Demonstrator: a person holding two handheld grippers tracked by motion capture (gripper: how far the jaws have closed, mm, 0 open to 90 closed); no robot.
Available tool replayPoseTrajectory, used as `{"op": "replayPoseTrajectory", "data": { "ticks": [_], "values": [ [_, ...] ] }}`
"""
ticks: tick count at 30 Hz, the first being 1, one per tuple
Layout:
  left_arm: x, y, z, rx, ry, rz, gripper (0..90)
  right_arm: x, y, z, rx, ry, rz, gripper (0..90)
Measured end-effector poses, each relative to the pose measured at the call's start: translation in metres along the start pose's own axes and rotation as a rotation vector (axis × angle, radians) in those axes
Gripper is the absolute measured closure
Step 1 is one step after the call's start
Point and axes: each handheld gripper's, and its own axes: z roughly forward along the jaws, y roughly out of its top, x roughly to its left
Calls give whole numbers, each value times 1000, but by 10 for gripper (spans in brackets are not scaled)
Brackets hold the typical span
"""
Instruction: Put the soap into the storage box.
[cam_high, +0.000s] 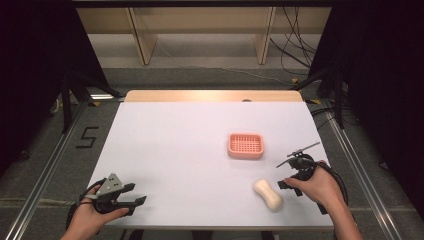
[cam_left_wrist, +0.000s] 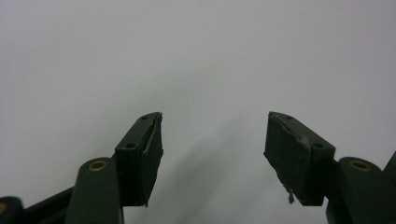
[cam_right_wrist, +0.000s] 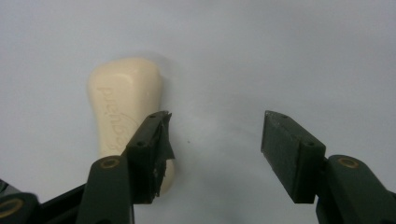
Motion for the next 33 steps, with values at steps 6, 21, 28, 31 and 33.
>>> {"op": "replayPoseTrajectory", "data": {
  "ticks": [6,21,28,31,33],
  "values": [
    [0,0,0,-6,1,-4,363,10,4,-3,20,9,-16,458],
    [0,0,0,-1,-3,-2,362,35,19,3,143,19,-128,481],
    [1,0,0,-4,-1,27,362,45,23,11,185,26,-163,476],
    [1,0,0,-5,-1,28,362,47,24,13,195,36,-173,476],
    [0,-1,0,0,-4,-2,362,48,25,15,185,48,-197,475]
  ]
}}
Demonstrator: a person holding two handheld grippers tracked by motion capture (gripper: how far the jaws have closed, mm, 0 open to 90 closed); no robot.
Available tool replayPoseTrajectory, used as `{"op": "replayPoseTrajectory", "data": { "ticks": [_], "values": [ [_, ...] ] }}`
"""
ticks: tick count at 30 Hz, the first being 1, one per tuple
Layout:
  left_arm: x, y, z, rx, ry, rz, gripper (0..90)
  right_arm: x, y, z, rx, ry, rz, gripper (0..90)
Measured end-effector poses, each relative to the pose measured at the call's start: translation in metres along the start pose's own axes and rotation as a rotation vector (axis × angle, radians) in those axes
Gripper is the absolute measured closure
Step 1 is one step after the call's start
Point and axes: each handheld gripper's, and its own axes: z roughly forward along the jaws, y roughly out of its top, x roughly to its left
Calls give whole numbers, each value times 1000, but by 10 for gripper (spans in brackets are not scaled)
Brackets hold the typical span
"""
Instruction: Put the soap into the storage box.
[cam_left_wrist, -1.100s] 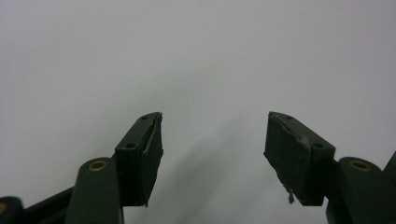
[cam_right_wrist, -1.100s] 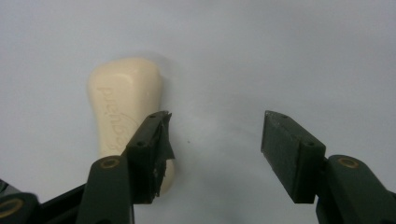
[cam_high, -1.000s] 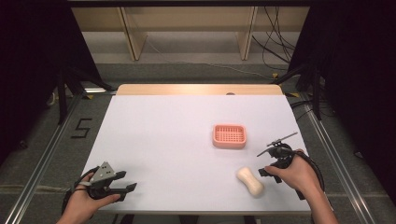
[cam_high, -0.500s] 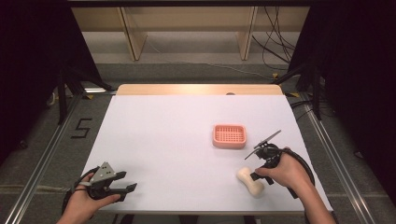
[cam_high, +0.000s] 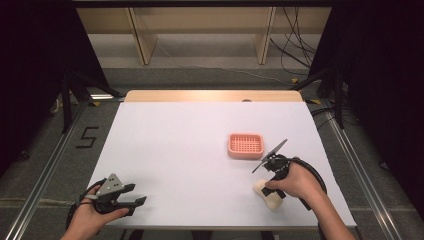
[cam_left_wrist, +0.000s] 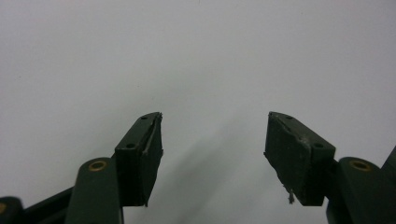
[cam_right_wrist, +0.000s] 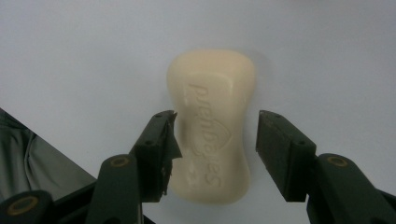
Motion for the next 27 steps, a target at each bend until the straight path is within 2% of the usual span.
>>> {"op": "replayPoseTrajectory", "data": {
  "ticks": [4,6,7,10,13,15,16,18,25,27],
  "values": [
    [0,0,0,1,0,1,361,0,2,3,12,3,-3,469],
    [0,0,0,1,0,2,361,1,3,5,20,-14,9,465],
    [2,1,0,-4,1,34,362,1,3,5,41,-9,5,464],
    [2,1,0,-3,2,32,362,0,3,7,40,-3,-7,463],
    [0,0,0,3,0,3,362,1,3,11,26,-10,-9,454],
    [0,0,0,1,0,2,362,1,4,14,36,-7,-21,451],
    [1,0,0,0,1,15,362,1,4,14,36,-7,-21,451],
    [0,0,0,1,0,2,361,3,5,17,47,-7,-19,452],
    [0,0,0,0,0,2,361,4,7,20,68,-13,-38,459],
    [0,0,0,1,0,3,361,4,8,20,82,-15,-27,461]
  ]
}}
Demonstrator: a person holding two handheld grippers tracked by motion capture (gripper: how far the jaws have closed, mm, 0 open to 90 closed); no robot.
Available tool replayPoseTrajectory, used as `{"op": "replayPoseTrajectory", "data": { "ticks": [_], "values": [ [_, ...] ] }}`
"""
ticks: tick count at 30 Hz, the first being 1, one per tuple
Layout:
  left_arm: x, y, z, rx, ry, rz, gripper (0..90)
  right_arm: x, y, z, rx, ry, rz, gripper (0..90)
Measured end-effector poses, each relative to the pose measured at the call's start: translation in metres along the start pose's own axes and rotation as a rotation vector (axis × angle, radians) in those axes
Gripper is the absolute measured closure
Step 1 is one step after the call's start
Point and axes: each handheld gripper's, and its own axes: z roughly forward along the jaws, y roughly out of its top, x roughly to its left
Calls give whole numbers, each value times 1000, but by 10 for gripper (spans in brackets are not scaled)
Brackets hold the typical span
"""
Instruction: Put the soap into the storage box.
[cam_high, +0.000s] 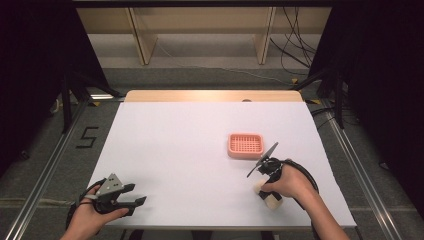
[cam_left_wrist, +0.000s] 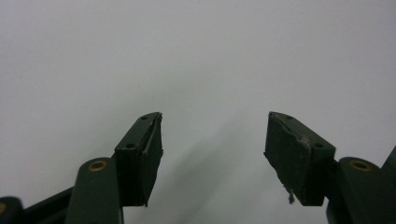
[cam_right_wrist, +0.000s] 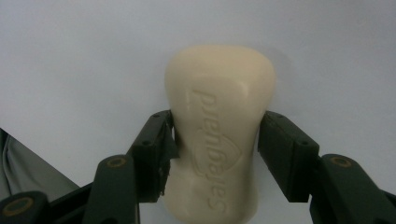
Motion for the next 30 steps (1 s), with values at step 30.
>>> {"op": "replayPoseTrajectory", "data": {
  "ticks": [30],
  "values": [
    [0,0,0,2,3,4,362,1,-5,8,-3,11,-110,503]
  ]
}}
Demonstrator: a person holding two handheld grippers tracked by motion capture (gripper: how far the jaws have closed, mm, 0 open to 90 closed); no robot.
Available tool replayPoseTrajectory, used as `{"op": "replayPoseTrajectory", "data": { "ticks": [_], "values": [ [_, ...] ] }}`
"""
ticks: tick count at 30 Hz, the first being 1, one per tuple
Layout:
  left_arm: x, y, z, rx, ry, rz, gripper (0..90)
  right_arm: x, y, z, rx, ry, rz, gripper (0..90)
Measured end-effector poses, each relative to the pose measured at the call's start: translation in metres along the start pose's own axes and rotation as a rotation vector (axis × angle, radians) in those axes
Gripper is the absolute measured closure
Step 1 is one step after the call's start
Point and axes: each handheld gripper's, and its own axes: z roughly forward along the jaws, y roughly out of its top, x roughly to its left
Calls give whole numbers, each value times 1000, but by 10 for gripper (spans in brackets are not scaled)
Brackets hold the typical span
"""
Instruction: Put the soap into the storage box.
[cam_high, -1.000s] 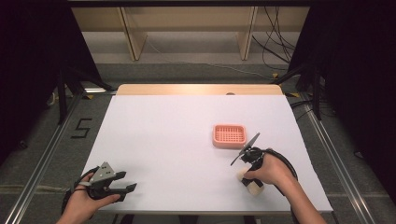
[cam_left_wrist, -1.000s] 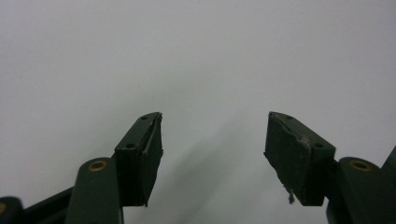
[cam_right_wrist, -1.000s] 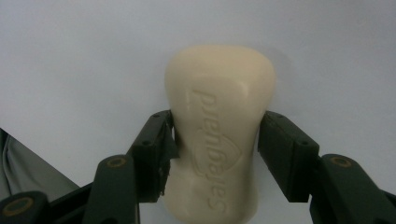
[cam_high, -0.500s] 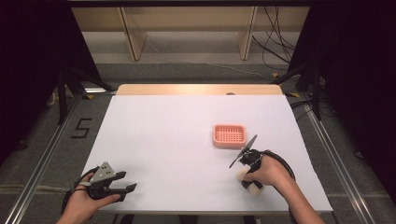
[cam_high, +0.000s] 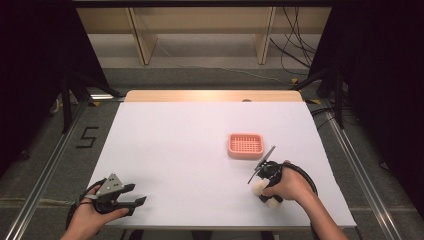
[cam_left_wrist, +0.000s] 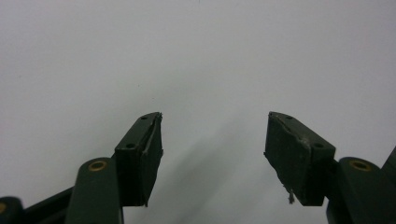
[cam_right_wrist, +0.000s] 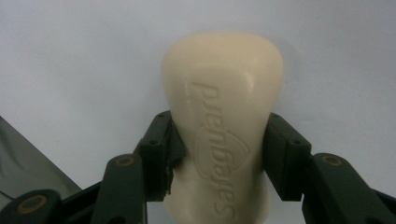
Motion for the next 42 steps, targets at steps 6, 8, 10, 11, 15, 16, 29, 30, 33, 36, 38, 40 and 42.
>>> {"op": "replayPoseTrajectory", "data": {
  "ticks": [6,8,10,11,15,16,29,30,33,36,38,40,42],
  "values": [
    [-1,0,1,-8,-4,-13,362,-1,-1,-1,-30,-6,-71,504],
    [-1,0,1,-6,-3,-9,361,1,-2,-2,-32,-8,-83,504],
    [-1,0,1,-8,-5,-13,362,2,-2,-4,-35,-8,-105,504],
    [1,0,1,7,9,-1,362,2,-2,-5,-38,-8,-118,504],
    [0,0,1,3,6,-1,362,2,-3,-9,-54,-12,-121,504],
    [1,0,1,-6,-2,22,362,2,-3,-10,-55,-17,-128,504],
    [0,0,1,5,-2,-2,362,-4,-4,-18,-65,-50,-189,504],
    [0,0,1,5,-3,-1,362,-4,-4,-18,-71,-51,-187,504],
    [0,0,1,5,-3,-2,362,-6,-3,-20,-77,-50,-206,504],
    [2,0,1,2,1,21,362,-6,-3,-20,-74,-56,-185,504],
    [2,0,1,-4,-1,18,362,-8,-1,-20,-75,-55,-193,504],
    [2,0,1,-2,-1,18,362,-10,1,-19,-82,-58,-213,504],
    [2,0,1,-4,-3,17,362,-9,2,-20,-73,-53,-202,504]
  ]
}}
